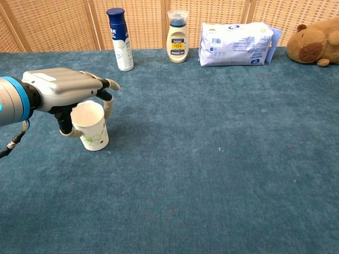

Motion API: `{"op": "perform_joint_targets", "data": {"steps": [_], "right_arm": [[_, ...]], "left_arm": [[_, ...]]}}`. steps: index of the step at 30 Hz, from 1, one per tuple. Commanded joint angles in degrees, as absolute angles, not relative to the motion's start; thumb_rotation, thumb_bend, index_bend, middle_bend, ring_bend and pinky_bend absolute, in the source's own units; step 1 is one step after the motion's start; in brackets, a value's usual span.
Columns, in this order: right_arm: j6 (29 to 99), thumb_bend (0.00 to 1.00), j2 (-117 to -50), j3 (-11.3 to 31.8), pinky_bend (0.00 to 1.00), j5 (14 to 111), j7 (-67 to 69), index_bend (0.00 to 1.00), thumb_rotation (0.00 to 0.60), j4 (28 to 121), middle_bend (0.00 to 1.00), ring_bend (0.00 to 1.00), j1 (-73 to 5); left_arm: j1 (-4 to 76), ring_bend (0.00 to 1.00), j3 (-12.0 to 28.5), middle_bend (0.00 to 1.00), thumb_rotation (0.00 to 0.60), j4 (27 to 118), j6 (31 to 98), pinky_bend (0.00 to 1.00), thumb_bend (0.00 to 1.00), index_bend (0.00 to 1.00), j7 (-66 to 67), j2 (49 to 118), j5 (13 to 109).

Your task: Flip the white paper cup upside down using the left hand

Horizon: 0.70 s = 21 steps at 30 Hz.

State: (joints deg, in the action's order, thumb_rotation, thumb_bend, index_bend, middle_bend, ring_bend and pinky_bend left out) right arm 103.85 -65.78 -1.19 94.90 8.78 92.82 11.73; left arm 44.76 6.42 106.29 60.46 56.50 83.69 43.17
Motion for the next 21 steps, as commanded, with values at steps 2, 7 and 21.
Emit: {"op": "perform_joint_targets", "data": {"steps": [2,7,21], "right_arm": [[103.80,0.32,-65.83,-1.16,0.36,94.87,8.84,0.43,0.426,92.72,0.37,0.36,11.79],[103.88,0.32,-65.98,-1.05,0.36,94.77,9.06,0.43,0.426,92.48,0.37,0.36,11.95],[102.39,0.32,-66.94,-0.47,0.36,94.09,9.87,0.43,0.427,91.44,0.37,0.36,11.33]], "left_arm": [[45.21,0.00,6.00,0.03,0.600,106.15,61.24,0.01,0.27,0.44,56.14,83.76,42.43],[44.86,0.00,7.15,0.03,0.600,107.09,61.30,0.01,0.27,0.44,51.78,83.16,40.98],[39.18,0.00,16.41,0.03,0.600,109.23,50.16,0.01,0.27,0.44,18.88,76.84,35.55]]}}
